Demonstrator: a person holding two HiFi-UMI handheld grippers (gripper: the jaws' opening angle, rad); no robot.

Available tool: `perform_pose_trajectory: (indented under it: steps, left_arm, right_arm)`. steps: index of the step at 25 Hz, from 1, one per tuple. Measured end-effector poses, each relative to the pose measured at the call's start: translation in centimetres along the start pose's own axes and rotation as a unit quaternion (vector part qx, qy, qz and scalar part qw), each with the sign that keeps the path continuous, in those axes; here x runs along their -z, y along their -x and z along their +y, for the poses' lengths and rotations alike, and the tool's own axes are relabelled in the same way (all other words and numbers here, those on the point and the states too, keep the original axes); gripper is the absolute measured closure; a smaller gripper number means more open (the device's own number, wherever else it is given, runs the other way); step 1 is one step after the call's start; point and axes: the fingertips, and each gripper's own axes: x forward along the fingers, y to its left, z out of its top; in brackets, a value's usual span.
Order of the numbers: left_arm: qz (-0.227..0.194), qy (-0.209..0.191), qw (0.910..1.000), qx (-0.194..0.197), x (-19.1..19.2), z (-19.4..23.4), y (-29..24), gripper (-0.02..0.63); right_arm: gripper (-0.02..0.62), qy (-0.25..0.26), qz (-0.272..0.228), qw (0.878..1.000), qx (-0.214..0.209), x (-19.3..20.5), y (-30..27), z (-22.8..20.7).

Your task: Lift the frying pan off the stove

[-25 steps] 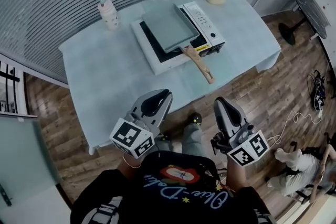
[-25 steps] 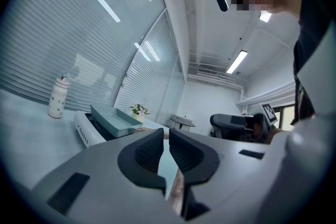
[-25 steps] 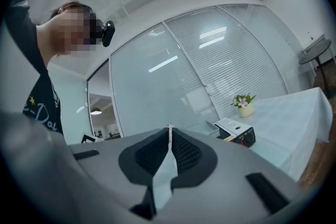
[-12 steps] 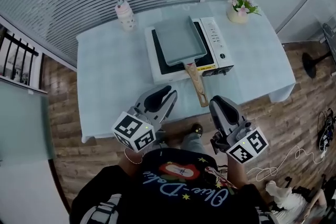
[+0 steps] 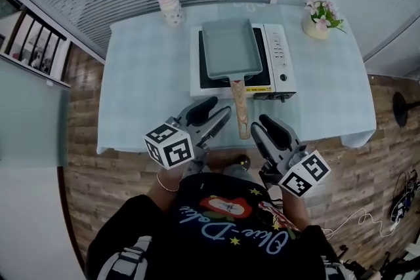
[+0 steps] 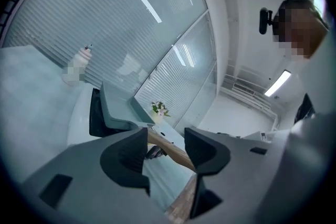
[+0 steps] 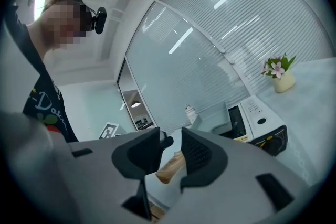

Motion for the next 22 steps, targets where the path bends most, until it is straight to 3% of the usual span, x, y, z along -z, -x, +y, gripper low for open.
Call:
perform_pose_trajectory:
  steps: [6,13,22]
  left_arm:
    - [-0.004,0.084,0.9964,-0.009,1.2,1.3,-1.2,0.367]
    - [0.007,0.190,0.9815,0.021,2.0,2.6,-2.9,0.345]
    - [0.023,0.258,0.9647,0.049,2.2,3.4,-4.8,0.333]
  right_arm:
    - [0.448,-0.077,0.024,0.996,-0.042,1.6,-1.4,-0.9]
    - [0.398,-0.168,0.027,0.985,-0.028,2.9,-2.5,-2.4]
    - [0.374,-0.235,0.033,0.971,-0.017,3.9,-3.4,-3.0]
